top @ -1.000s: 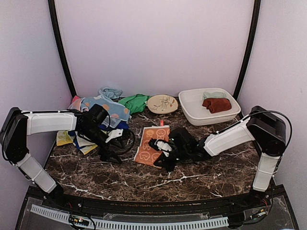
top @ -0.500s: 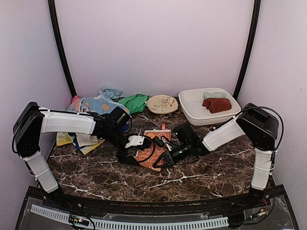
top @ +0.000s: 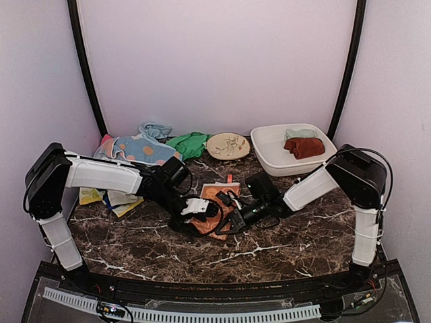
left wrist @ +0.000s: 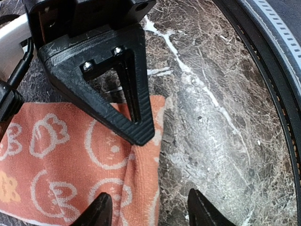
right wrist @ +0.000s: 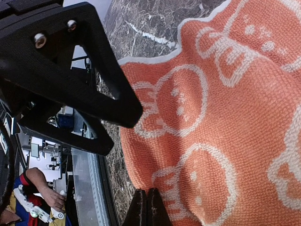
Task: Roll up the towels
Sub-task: Roll the towel at the center of the board.
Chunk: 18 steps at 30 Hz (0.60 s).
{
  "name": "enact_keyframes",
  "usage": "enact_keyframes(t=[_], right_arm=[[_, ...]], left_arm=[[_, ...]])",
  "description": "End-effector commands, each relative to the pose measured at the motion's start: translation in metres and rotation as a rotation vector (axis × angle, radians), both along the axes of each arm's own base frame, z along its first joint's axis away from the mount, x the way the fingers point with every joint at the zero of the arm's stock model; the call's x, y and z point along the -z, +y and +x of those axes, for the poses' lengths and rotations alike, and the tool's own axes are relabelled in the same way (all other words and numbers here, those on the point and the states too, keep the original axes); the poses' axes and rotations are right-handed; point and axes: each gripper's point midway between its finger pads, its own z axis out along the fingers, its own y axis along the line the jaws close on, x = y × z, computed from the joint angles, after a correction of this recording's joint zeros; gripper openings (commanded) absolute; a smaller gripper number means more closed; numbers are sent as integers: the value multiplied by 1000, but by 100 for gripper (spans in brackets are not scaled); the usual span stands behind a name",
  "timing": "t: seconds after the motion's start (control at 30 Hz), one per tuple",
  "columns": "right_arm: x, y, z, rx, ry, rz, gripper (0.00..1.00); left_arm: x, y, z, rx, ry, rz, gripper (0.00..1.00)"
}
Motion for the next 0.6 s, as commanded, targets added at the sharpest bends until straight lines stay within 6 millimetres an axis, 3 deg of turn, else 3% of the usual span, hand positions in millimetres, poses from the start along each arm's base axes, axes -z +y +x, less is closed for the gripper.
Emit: enact_keyframes(t=[0.0, 0.23, 0.37, 0.57], right_arm=[[-5, 4, 5, 3, 18, 40, 0], [-4, -1, 9, 28, 32, 53, 0], [-6, -5, 15, 53, -1, 54, 0], [-12, -24, 36, 160, -245, -12, 24]], left_arm=[[13, -3, 8, -31, -6, 21, 54], [30, 1, 6, -70, 70, 79, 45], [29, 0, 11, -125, 155, 67, 31], [17, 0, 13, -206, 375, 51, 4]])
